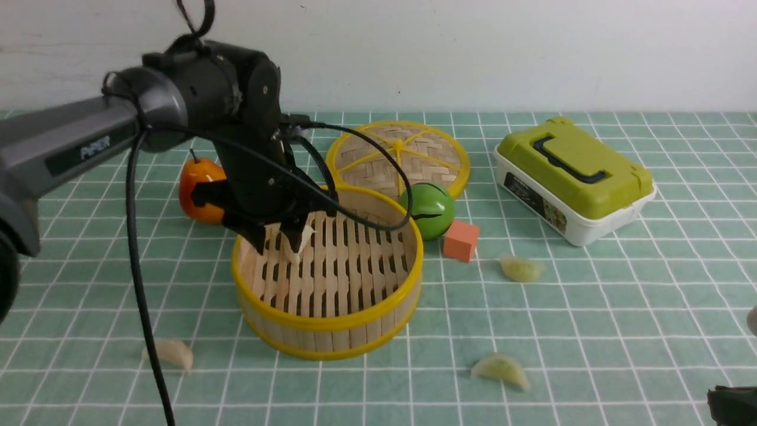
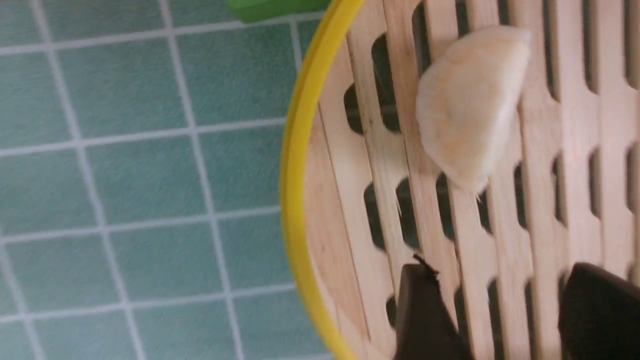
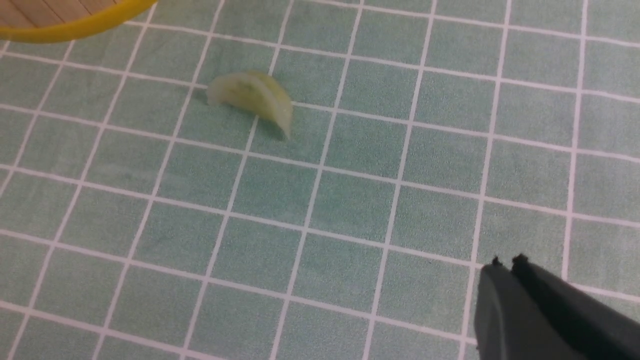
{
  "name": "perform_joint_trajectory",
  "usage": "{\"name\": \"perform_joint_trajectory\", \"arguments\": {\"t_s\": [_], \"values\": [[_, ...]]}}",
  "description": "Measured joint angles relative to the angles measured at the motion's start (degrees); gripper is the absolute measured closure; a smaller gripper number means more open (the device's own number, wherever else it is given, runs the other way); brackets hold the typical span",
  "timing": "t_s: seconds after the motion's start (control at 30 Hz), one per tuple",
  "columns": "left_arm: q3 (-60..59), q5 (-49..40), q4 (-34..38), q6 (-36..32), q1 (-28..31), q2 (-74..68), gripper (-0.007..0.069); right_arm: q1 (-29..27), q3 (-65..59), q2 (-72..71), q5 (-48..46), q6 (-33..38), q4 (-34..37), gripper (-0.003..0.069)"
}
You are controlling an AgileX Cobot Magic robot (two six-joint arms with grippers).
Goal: Put the dumplings into the steamer on the table with the blue tablecloth.
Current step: 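Place the dumpling into the bamboo steamer basket with the left gripper, then reach for and grasp a dumpling on the table with the left gripper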
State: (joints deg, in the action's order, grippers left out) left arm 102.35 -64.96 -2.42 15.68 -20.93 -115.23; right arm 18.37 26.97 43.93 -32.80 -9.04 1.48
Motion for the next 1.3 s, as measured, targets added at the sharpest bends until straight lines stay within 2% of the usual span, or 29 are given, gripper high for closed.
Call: {"name": "perform_joint_trajectory", "arguments": {"t_s": [0.1,0.23,0.4,0.43,0.47,0.5,0.57,0.6,0.63,0.87,1.0,1.13,1.3], "values": [[0.0,-3.8,-0.1,-0.4,0.0,6.3,0.0254,0.0,0.0,0.0,0.0,0.0,0.0,0.0636],[-5.3,-4.4,-0.1,-0.5,0.1,14.4,0.0284,0.0,0.0,0.0,0.0,0.0,0.0,0.0636],[-24.8,4.7,-1.7,4.4,0.8,24.7,0.0340,0.0,0.0,0.0,0.0,0.0,0.0,0.0636],[-31.3,10.3,-2.6,9.4,1.3,27.6,0.0354,0.0,0.0,0.0,0.0,0.0,0.0,0.0634],[-33.1,12.0,-2.8,10.2,1.3,27.9,0.0357,0.0,0.0,0.0,0.0,0.0,0.0,0.0634],[-39.6,18.3,-4.4,17.2,1.6,29.8,0.0363,0.0,0.0,0.0,0.1,0.0,0.0,0.0631],[-43.4,22.5,-5.3,21.2,1.7,30.0,0.0365,0.0,0.0,0.0,0.2,0.0,0.0,0.0629],[-47.1,26.8,-7.1,26.9,1.8,29.8,0.0363,0.0,0.0,0.0,0.3,0.0,0.0,0.0628],[-48.6,28.4,-8.7,29.7,1.8,29.3,0.0360,0.0,0.0,0.0,0.4,0.0,0.0,0.0627],[-49.7,32.9,-20.7,42.1,1.9,23.7,0.0271,0.0,-0.6,0.0,0.4,0.0,0.5,0.0624],[-49.7,32.9,-22.0,46.8,4.0,20.8,0.0245,0.0,-0.6,0.0,0.4,0.0,0.7,0.0619],[-49.7,32.9,-20.6,47.3,6.2,18.1,0.0251,0.0,-0.6,0.0,0.4,0.0,0.7,0.0617],[-49.5,34.4,-13.8,40.1,6.3,16.6,0.0321,0.0,-0.6,0.0,0.4,0.0,0.7,0.0617]]}}
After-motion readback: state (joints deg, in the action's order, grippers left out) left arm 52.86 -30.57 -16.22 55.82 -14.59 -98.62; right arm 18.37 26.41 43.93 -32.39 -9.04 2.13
